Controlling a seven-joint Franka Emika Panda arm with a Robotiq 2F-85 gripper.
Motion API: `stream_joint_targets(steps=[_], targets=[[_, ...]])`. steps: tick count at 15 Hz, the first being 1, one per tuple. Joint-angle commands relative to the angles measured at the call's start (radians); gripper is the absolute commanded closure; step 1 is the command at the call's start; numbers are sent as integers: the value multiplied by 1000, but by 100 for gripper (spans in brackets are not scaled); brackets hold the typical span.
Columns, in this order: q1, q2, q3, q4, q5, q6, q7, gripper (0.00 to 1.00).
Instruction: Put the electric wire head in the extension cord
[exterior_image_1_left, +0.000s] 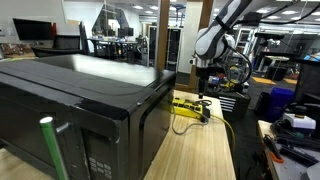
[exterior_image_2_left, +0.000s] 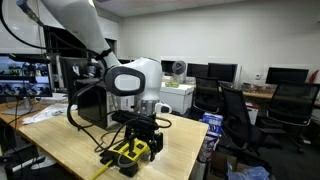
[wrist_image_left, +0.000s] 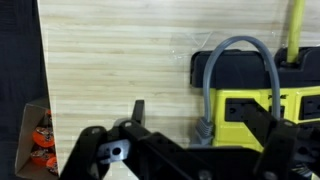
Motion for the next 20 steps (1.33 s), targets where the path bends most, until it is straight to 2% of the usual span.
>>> stream_joint_targets(steps=[1, 10, 17, 18, 19, 20], targets=[[-33, 49, 23, -1, 2, 65, -16, 0], [-62, 122, 12, 44, -28, 146, 14, 0], [-96, 188, 36, 82, -17, 190, 6, 0], [-95, 189, 39, 83, -19, 194, 7, 25], [-95, 187, 43, 80, -21, 194, 6, 26], [-93, 187, 44, 77, -23, 204, 11, 33]])
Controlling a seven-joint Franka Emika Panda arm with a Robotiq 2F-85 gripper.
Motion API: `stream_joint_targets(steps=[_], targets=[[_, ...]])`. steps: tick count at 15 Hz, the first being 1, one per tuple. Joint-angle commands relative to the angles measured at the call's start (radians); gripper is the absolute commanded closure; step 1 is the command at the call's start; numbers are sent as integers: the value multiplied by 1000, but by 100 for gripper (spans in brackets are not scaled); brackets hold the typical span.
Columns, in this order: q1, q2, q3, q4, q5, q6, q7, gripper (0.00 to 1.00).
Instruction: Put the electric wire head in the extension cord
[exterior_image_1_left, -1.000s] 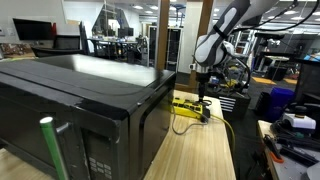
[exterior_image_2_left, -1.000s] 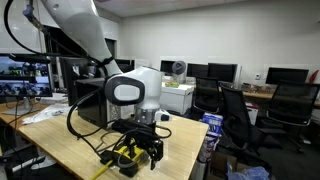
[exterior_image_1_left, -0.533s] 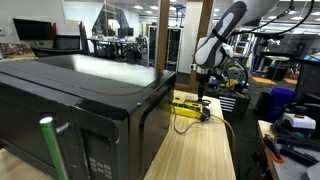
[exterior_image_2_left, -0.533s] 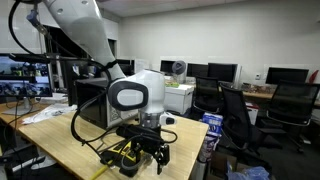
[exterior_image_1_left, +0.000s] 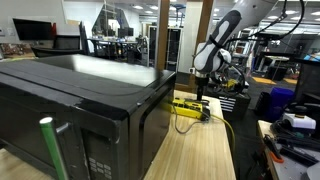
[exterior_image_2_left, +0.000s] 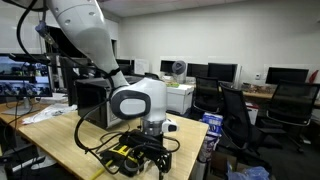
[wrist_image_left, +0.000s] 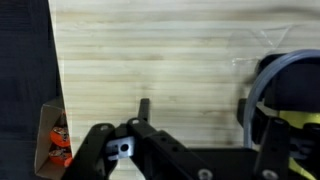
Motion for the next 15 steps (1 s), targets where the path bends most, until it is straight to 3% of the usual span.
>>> stream_joint_targets(steps=[1, 10, 12, 15], targets=[[-17, -3, 27, -9, -15, 32, 9, 41], [10, -37, 47, -18, -10, -53, 39, 98], [14, -44, 52, -14, -9, -106, 39, 100], [22, -68, 69, -2, 6, -277, 24, 98]])
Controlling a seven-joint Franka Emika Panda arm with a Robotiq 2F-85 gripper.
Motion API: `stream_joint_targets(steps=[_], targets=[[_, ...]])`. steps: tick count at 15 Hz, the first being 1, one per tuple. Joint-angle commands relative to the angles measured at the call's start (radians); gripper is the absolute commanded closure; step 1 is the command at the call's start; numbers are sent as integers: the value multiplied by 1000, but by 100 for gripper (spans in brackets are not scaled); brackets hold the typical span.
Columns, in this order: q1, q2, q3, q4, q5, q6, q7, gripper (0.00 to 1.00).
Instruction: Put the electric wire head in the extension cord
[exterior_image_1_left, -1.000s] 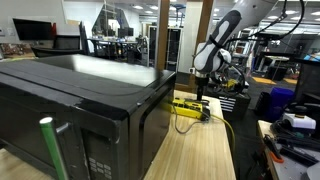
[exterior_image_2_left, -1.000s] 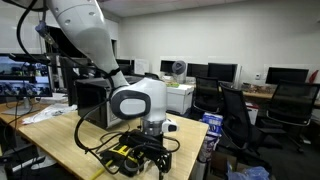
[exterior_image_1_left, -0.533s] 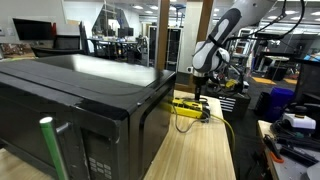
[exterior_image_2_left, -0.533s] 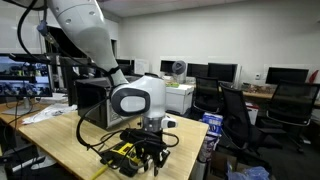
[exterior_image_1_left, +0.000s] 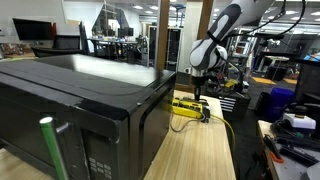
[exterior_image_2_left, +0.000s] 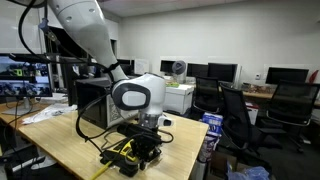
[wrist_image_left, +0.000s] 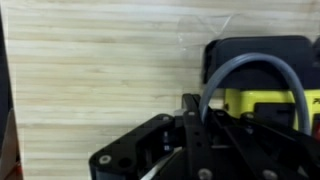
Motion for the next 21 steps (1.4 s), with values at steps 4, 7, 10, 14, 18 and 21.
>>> stream_joint_targets(steps=[4, 7, 10, 14, 18, 21], targets=[[32, -91, 13, -29, 1, -182, 19, 98], [51, -105, 3, -32, -23, -184, 25, 98], [70, -109, -3, -17, -59, -226, 25, 98], [91, -135, -15, -66, -96, -64, 58, 99], [125, -160, -21, -92, -131, -24, 111, 99], [126, -180, 3, -78, -107, -175, 73, 99]])
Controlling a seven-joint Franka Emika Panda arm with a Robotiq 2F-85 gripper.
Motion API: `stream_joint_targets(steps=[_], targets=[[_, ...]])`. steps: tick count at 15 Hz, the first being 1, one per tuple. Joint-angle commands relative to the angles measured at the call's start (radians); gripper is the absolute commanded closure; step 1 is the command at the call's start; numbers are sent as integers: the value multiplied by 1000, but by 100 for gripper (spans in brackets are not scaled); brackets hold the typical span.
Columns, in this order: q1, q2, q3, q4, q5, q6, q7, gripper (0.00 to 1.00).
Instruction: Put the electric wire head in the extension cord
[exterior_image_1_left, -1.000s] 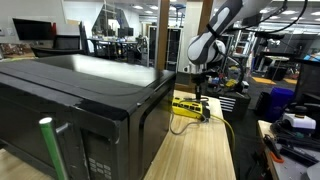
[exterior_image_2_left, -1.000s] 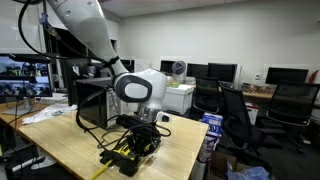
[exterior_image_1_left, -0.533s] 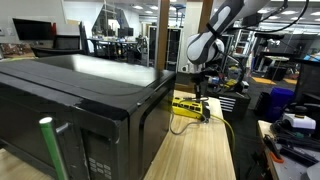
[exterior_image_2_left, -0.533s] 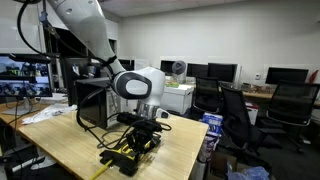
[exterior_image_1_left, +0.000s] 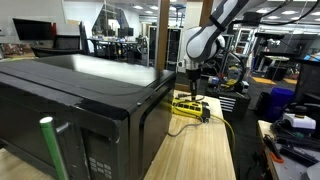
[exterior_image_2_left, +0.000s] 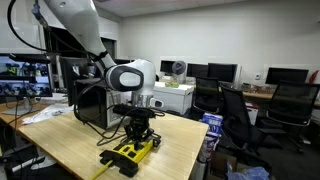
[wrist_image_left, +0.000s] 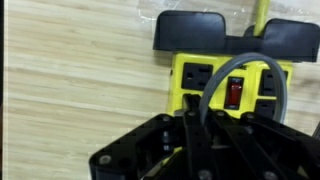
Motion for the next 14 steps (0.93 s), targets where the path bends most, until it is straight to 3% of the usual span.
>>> stream_joint_targets(steps=[1, 5, 14], targets=[[3, -51, 17, -7, 5, -165, -25, 99], [24, -53, 22, 80, -8, -468, -42, 99], [41, 77, 18, 221, -56, -807, -19, 99]])
